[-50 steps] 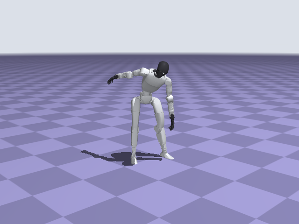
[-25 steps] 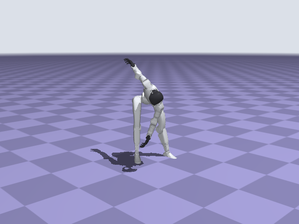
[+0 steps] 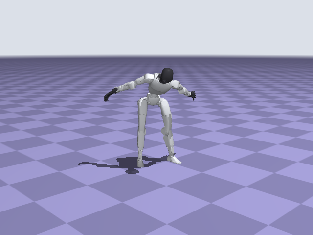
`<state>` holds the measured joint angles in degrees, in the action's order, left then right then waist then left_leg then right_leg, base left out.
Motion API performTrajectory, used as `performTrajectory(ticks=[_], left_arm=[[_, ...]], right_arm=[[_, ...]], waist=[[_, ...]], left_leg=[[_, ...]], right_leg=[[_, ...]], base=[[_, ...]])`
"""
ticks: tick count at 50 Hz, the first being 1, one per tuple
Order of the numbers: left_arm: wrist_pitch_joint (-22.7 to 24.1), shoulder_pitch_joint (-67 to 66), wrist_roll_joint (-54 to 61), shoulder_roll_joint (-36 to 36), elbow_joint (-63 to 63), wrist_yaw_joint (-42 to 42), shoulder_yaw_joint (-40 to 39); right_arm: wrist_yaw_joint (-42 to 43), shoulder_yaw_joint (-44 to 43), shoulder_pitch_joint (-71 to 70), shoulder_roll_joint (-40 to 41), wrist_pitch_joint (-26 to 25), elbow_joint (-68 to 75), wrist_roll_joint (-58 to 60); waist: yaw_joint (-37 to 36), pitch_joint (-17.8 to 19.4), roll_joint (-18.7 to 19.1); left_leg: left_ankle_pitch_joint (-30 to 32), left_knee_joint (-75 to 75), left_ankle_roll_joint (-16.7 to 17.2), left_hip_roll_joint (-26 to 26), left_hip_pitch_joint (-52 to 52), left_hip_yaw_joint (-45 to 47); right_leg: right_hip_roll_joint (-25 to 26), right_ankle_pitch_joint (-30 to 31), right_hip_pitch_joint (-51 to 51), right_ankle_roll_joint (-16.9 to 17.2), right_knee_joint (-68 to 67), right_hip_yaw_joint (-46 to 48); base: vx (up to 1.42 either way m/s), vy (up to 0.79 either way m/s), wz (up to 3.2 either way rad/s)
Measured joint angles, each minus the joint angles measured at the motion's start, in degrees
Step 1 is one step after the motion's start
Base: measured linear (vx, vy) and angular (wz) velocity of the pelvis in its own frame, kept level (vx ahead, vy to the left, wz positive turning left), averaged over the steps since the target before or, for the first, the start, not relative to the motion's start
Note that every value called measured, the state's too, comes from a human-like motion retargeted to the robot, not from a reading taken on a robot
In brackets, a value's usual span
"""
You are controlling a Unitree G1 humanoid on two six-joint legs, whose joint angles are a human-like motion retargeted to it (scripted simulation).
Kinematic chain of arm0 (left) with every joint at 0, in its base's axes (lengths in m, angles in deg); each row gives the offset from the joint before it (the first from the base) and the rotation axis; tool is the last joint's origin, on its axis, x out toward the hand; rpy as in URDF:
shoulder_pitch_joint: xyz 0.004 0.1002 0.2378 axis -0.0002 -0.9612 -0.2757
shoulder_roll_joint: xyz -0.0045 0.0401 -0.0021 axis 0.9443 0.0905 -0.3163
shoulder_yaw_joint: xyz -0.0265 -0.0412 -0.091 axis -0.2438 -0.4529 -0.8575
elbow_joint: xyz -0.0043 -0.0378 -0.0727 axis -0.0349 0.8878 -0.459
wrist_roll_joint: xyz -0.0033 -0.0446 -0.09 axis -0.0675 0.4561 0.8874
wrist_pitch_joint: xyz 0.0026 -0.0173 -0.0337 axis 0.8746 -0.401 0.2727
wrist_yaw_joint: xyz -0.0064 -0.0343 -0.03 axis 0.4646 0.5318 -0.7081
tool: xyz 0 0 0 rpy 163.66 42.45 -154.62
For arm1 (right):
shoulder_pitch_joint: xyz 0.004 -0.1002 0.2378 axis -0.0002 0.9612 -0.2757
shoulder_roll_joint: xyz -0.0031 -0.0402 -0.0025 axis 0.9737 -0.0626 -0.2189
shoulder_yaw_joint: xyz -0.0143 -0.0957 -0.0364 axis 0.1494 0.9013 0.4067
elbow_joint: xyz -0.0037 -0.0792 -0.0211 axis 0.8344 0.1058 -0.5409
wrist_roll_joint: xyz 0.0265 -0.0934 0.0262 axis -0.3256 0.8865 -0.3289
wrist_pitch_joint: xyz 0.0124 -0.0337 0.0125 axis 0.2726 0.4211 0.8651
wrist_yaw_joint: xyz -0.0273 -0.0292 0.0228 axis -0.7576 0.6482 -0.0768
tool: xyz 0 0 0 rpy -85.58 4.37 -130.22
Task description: Upper body actions
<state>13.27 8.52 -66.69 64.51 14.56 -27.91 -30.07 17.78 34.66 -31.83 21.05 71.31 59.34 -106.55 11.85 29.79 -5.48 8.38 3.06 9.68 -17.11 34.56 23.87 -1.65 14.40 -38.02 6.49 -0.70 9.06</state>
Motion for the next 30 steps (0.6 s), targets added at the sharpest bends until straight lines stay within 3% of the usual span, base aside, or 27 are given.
performTrajectory(ticks=[8,12,15,20,25,30], left_arm=[[2.83,-25.84,9.03,-10.37,4.56,-1.62,-9.28],[4.39,-30.47,11.32,-12.54,10.52,0.85,-10.75],[1.84,-32.87,10.62,-15.4,10.84,2.24,-10.94],[3.26,-31.08,18.99,-20.39,10.84,3.71,-12.75],[5.59,-22.83,36.12,-20.37,10.84,-2.06,-9.23],[7.9,-13.61,41.21,-15.58,10.84,-0.14,-0.64]], right_arm=[[2.0,5.7,-3.53,-7.39,-1.1,-2.85,19.87],[6.72,5.66,-1.95,-9.09,-1.88,-4.16,25.09],[10.1,3.75,-0.2,-9.33,-2.55,-4.49,25.67],[12.23,-0.84,2.02,-9.84,-3.63,-5.47,24.41],[13.21,-4.72,2.42,-9.85,-4.88,-5.85,22.78],[10.85,-2.6,-3.93,-9.66,-7.51,-7.5,21.02]], waist=[[-15.82,0.0,12.66],[-24.02,0.0,18.82],[-29.93,0.0,23.15],[-40.59,0.0,29.6],[-55.63,0.0,35.27],[-66.85,0.0,35.27]], left_leg=[[0.97,-1.18,-2.15,7.27,1.45,-7.5],[1.96,-1.17,-3.14,12.1,3.1,-13.08],[3.06,-0.4,-3.73,15.83,3.51,-17.14],[5.49,1.8,-4.41,21.41,5.35,-22.09],[6.77,1.94,-4.56,23.44,9.59,-24.68],[7.86,1.94,-3.33,22.54,17.64,-24.77]], right_leg=[[-7.66,-1.52,5.85,1.77,-0.29,6.05],[-11.93,-2.75,8.85,3.11,-0.09,10.86],[-14.74,-3.25,11.35,4.07,0.21,14.35],[-18.35,-3.24,12.84,4.89,1.33,19.79],[-19.65,-2.98,9.97,5.05,0.45,21.51],[-18.79,-2.65,2.74,4.84,0.11,21.43]], base=[[0.39,0.01,1.16],[0.37,-0.18,1.68],[0.49,-0.28,1.66],[0.34,-0.52,1.36],[0.48,-0.8,0.81],[0.33,-0.67,0.36]])
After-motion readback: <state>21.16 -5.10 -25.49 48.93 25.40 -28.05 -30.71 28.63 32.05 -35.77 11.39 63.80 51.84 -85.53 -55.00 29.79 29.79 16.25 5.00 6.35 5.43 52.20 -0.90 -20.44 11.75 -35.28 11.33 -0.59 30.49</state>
